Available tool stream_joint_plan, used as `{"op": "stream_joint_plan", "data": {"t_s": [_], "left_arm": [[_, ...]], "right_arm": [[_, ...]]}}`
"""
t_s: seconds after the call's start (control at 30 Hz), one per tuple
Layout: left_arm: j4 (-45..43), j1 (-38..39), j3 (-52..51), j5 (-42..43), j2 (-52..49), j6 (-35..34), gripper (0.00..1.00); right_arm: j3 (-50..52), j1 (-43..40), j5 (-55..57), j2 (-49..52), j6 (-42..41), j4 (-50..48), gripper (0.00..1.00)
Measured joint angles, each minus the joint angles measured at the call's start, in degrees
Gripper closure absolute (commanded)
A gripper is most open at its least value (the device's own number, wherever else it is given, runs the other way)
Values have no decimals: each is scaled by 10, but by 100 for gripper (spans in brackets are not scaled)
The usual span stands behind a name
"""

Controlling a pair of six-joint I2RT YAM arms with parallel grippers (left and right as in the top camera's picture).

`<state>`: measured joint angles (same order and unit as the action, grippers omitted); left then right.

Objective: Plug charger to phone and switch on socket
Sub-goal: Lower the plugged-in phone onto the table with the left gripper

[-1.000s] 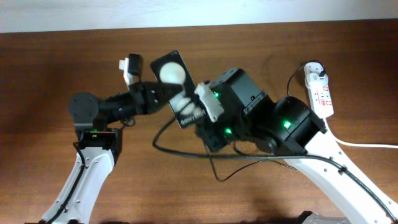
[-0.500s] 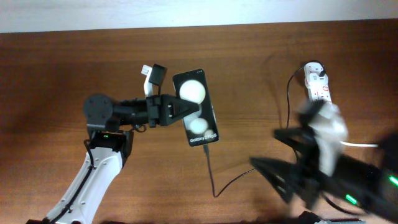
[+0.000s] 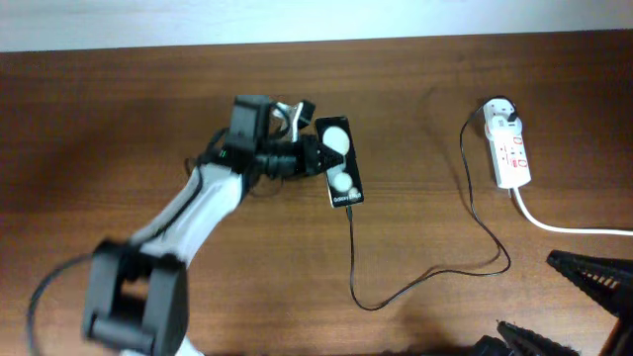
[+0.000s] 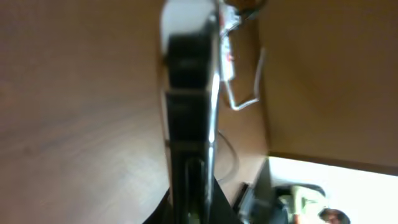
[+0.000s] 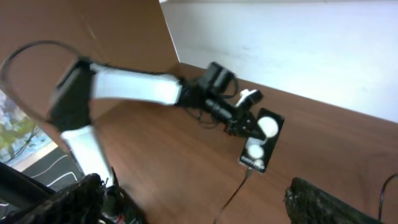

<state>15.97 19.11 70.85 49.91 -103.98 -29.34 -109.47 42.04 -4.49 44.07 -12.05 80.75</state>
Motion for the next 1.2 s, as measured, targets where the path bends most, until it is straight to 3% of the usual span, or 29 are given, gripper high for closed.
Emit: {"op": "stream_joint_plan", "data": {"t_s": [0.13,0.23,0.5,0.83,0.97,1.03,1.07,1.1,1.2], "left_arm": [[111,2,127,-9,-122,115,100],[128,4,180,-9,-193,165,100],[155,4,185,-1,-253,180,97],[201,4,189,-44,-263,187,54],[212,5,199,-46,-263,190,32],[211,7,203,-43,-262,190,29],[211,7,204,-44,-261,190,18],[211,7,205,-45,-261,191,1],[214,10,210,-56,-250,191,1]], "right_arm": [[0,0,2,0,0,11,3],[0,0,17,0,0,31,3],[0,0,53,0,0,47,2],[0,0,56,0,0,82,1],[0,0,56,0,0,84,1],[0,0,56,0,-1,86,1],[0,0,56,0,0,87,1],[0,0,56,0,0,89,1],[0,0,56,0,0,91,1]]}}
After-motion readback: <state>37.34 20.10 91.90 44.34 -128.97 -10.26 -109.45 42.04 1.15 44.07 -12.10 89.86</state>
